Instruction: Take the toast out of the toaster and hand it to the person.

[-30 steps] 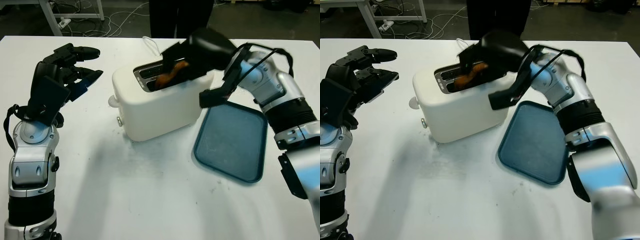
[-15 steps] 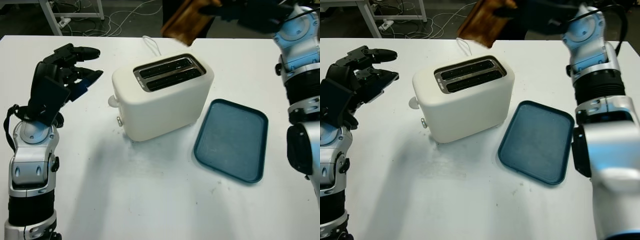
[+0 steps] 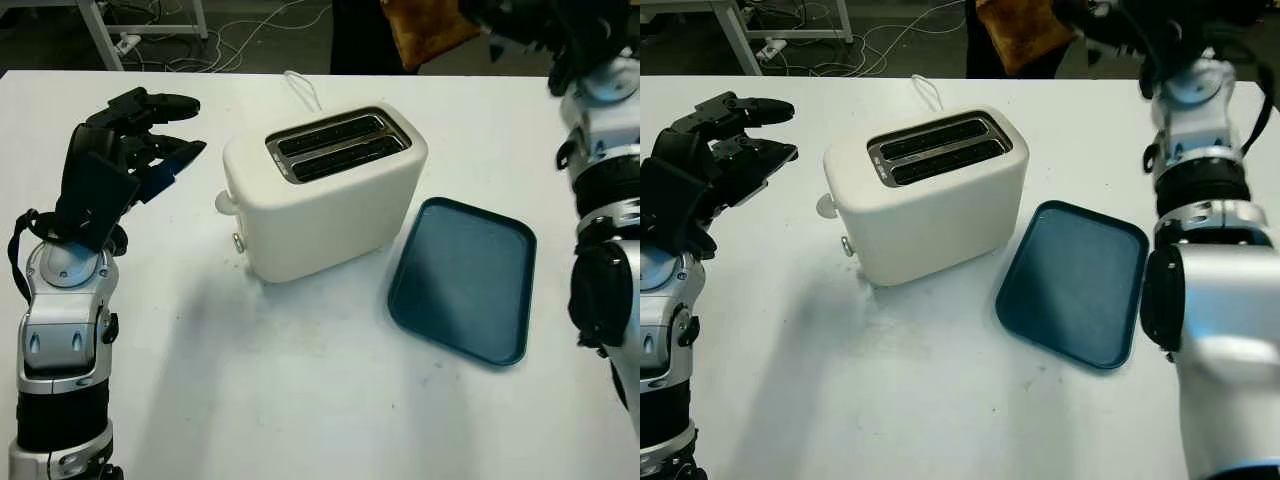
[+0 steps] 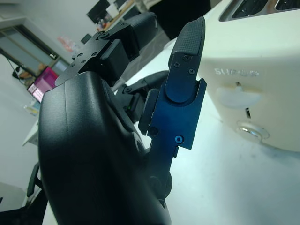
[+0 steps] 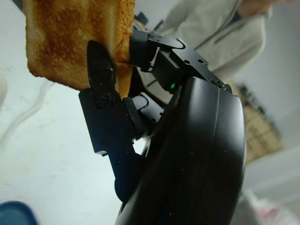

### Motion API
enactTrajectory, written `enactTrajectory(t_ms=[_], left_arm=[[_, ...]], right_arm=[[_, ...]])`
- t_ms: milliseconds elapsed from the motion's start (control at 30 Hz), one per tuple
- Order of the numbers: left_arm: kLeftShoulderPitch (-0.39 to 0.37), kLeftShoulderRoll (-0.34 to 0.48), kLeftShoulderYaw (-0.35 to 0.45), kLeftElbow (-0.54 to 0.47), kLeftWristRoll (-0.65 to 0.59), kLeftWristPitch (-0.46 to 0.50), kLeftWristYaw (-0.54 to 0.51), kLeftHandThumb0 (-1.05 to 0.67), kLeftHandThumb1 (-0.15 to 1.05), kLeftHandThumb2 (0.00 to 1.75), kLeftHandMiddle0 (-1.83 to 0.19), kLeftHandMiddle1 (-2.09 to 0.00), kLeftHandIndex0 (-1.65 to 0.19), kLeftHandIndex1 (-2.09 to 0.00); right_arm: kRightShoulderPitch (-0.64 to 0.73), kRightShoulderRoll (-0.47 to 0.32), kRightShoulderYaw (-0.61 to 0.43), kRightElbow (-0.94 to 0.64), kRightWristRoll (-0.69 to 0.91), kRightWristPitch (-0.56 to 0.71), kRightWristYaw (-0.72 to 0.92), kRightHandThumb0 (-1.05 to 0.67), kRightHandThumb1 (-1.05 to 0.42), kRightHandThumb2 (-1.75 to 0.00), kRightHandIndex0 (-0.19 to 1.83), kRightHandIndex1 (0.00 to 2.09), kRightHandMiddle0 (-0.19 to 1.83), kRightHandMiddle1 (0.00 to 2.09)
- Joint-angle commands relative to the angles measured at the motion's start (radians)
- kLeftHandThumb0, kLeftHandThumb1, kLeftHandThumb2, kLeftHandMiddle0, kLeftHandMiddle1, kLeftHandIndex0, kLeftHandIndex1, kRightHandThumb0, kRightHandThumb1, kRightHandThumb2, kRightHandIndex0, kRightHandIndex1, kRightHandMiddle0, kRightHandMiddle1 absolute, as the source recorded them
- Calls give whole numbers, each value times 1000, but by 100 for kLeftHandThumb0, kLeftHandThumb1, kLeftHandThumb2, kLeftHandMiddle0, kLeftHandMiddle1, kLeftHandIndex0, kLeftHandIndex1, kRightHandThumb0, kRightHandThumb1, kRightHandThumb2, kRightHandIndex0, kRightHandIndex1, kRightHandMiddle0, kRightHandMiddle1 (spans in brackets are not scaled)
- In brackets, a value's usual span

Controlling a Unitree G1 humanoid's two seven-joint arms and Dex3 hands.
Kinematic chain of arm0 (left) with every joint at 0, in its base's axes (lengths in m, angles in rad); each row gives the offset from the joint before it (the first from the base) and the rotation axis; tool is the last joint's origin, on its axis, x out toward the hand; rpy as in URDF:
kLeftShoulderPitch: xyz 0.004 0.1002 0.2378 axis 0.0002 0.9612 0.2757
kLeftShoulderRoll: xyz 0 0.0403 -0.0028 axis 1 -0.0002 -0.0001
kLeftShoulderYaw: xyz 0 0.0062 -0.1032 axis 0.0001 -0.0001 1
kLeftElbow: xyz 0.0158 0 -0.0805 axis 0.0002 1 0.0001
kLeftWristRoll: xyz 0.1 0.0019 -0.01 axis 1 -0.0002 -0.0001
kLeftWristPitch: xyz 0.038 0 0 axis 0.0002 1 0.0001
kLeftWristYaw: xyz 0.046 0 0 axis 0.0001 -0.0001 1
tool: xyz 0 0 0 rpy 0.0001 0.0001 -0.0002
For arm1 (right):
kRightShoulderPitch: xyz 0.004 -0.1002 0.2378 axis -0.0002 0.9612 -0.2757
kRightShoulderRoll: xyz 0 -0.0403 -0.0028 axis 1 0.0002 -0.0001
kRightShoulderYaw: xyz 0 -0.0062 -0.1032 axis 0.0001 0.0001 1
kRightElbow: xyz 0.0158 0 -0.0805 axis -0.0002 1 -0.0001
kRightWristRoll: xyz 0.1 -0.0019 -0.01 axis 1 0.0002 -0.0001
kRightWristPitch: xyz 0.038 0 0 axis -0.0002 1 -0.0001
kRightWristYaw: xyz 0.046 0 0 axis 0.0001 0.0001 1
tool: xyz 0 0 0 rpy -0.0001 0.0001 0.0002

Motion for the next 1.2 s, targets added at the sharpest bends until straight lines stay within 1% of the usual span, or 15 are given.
enactTrajectory(t_ms=[0, 67, 167, 233, 333, 500, 600, 767, 833, 967, 1033, 1167], left_arm=[[5, 6, 1, 0, 3, 2, -2, -54, 88, 0, -58, -94, -63, -60], [3, 6, 0, 0, 3, 8, -1, -55, 88, 0, -58, -94, -63, -60], [2, 4, 0, 0, 2, 9, -1, -55, 88, 0, -58, -94, -63, -60], [1, 2, 1, 3, 0, 7, 0, -55, 87, 0, -58, -95, -63, -60], [-1, 3, 1, 4, -2, 11, -2, -55, 87, 0, -58, -95, -63, -60], [-1, 3, 1, 4, -1, 12, -2, -55, 87, 0, -58, -95, -63, -60], [-1, 1, 2, 10, -5, 0, -4, -55, 87, 0, -58, -95, -63, -60], [-1, 3, 2, 11, -4, 1, -6, -55, 87, 0, -59, -95, -63, -61], [0, 2, 2, 7, -4, 4, -5, -55, 87, 0, -58, -95, -63, -61], [1, 5, 3, 6, -6, 4, -10, -54, 88, 0, -58, -96, -62, -61], [1, 3, 4, 11, -7, -3, -9, -53, 87, 0, -58, -96, -63, -61], [6, -1, 5, -5, -7, 13, -5, -51, 87, 0, -57, -96, -63, -62]], right_arm=[[18, 19, -28, 22, 34, 19, -21, -22, -92, -50, 93, 175, 55, 175], [26, 27, -38, 30, 42, 24, -36, -19, -92, -50, 86, 175, 49, 175], [40, 40, -52, 39, 59, 27, -46, -18, -92, -50, 84, 175, 44, 175], [48, 45, -59, 46, 69, 26, -38, -14, -92, -55, 82, 175, 43, 175], [56, 53, -74, 56, 85, 33, -37, -12, -92, -58, 80, 175, 41, 175], [66, 64, -114, 72, 122, 55, -56, -11, -92, -56, 71, 175, 23, 175], [68, 67, -125, 74, 129, 65, -73, -12, -92, -54, 72, 175, 25, 175], [80, 69, -119, 71, 119, 64, -88, -11, -92, -59, 72, 175, 34, 175], [87, 70, -112, 77, 111, 68, -96, -9, -92, -60, 69, 175, 34, 175], [113, 69, -100, 89, 103, 52, -81, -6, -92, -61, 59, 175, 27, 175], [125, 67, -88, 96, 90, 46, -83, -6, -92, -60, 60, 175, 27, 175], [141, 69, -55, 105, 51, 55, -113, -8, -92, -56, 66, 175, 32, 175]])
